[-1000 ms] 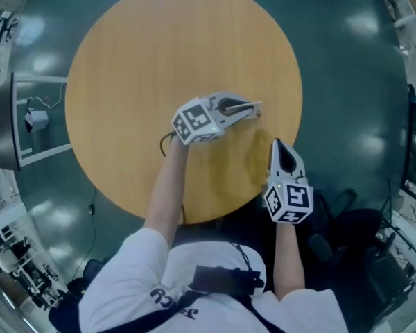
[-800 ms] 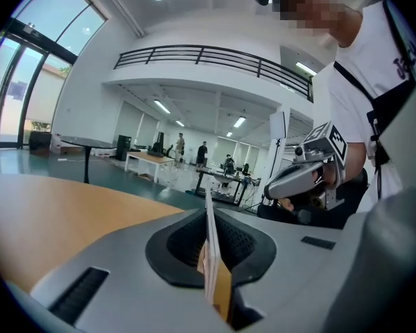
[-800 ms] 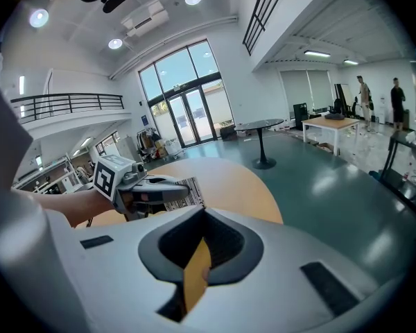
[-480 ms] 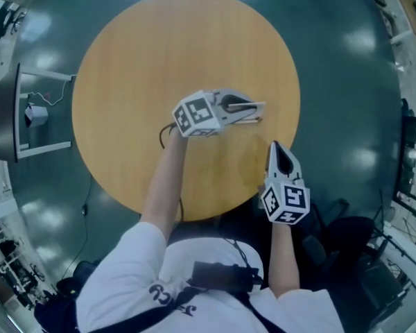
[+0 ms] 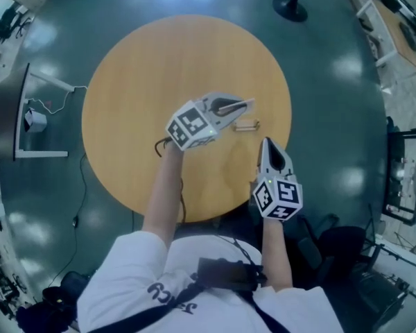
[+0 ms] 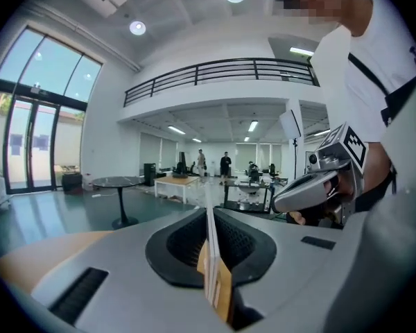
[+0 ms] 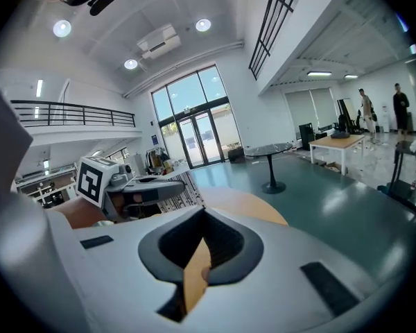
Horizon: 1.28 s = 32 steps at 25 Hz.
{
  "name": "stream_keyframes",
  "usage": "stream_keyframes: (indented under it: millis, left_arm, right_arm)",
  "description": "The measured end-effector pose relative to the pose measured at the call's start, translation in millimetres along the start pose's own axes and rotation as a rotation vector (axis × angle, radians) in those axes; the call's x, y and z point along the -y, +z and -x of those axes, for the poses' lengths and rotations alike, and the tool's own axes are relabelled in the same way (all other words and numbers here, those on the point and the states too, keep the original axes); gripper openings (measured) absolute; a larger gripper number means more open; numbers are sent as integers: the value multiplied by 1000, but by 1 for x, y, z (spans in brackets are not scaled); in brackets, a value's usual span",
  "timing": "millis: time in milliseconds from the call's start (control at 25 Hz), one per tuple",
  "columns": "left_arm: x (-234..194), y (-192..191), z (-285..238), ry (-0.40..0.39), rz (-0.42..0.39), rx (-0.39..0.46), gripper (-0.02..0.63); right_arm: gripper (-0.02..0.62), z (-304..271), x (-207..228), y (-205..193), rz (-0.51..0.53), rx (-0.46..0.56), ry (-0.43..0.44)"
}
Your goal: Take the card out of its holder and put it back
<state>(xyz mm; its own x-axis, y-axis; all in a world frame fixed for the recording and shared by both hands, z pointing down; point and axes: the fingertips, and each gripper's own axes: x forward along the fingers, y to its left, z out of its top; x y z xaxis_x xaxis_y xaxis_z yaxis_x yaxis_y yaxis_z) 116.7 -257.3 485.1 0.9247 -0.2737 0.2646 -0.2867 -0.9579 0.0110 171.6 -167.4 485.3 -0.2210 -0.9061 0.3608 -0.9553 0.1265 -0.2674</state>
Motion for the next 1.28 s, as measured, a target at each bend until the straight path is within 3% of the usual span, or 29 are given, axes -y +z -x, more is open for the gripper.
stream_keyframes:
  millis: [200,400,680,1040,1280]
  left_arm:
    - [2,21,38,199,106,55,25]
    - [-1,9,82,441,225,90,25]
    - [5,13,153,717,256,152,25]
    - [29,32,196,885,184,221,25]
    - [37,39,204,905,148,229,25]
  right_arm:
    - [20,6,-20,22,38,60,20]
    - [20,7,-44,44,121,115,16]
    - [20,7,-91,53,188,158,53]
    - [20,16,-126,54,205,188,108]
    - [20,20,-139,55,218,204,121]
